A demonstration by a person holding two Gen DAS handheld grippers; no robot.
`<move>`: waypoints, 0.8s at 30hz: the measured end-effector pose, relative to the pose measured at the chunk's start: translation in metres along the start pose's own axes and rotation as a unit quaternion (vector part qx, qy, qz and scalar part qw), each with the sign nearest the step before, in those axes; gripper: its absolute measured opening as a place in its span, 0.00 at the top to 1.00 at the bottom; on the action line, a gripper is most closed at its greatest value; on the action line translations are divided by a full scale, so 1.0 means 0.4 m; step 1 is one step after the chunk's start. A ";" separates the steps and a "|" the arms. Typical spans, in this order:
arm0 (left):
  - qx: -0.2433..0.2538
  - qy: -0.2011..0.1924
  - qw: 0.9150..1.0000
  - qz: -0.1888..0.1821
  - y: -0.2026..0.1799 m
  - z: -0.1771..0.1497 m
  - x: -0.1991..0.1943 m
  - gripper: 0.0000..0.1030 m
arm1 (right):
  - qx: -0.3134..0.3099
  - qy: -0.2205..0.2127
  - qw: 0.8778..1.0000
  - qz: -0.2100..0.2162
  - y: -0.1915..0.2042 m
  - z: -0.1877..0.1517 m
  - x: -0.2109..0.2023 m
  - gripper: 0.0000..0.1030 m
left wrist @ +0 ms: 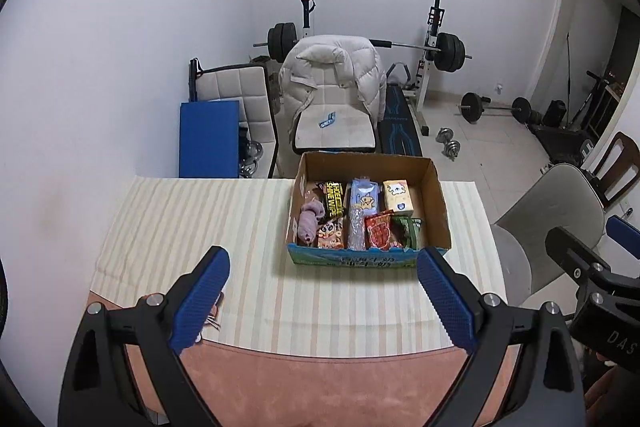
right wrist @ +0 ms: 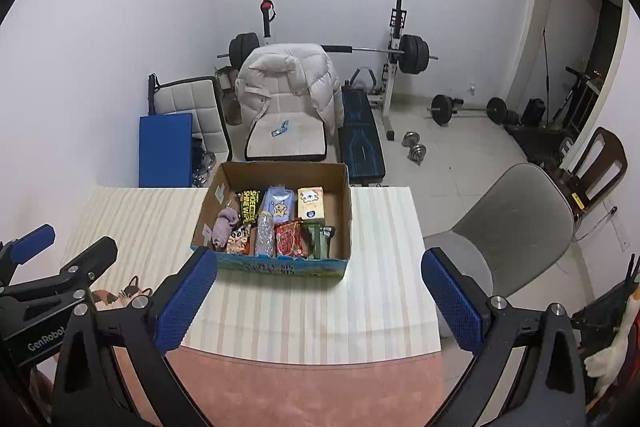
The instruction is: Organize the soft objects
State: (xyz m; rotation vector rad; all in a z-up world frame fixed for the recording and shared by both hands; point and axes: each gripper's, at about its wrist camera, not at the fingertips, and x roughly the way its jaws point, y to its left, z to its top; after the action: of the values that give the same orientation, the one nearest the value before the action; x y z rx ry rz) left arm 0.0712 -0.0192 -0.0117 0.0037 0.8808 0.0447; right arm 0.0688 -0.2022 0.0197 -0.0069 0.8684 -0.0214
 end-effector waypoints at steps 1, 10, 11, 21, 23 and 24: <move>-0.001 -0.001 1.000 -0.001 0.000 0.002 -0.002 0.07 | -0.001 -0.002 1.000 0.000 0.001 0.002 -0.001 0.00; -0.006 -0.008 1.000 0.003 0.004 0.011 -0.005 0.07 | -0.003 -0.016 1.000 -0.006 0.004 0.017 -0.011 0.00; -0.008 -0.009 1.000 0.003 0.006 0.013 -0.006 0.07 | -0.004 -0.017 1.000 -0.007 0.004 0.018 -0.011 0.00; -0.007 -0.017 1.000 0.006 -0.001 0.024 -0.014 0.07 | -0.001 -0.019 1.000 -0.006 0.003 0.022 -0.010 0.00; -0.006 -0.019 1.000 0.007 -0.003 0.025 -0.016 0.07 | -0.003 -0.020 1.000 -0.007 0.003 0.023 -0.010 0.00; -0.006 -0.020 1.000 0.008 -0.004 0.026 -0.016 0.07 | -0.002 -0.020 1.000 -0.007 0.004 0.025 -0.009 0.00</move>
State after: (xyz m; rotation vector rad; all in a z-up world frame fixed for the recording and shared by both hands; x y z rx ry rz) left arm 0.0753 -0.0209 -0.0003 0.0007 0.8412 0.0639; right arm 0.0740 -0.2005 0.0290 -0.0176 0.8276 -0.0312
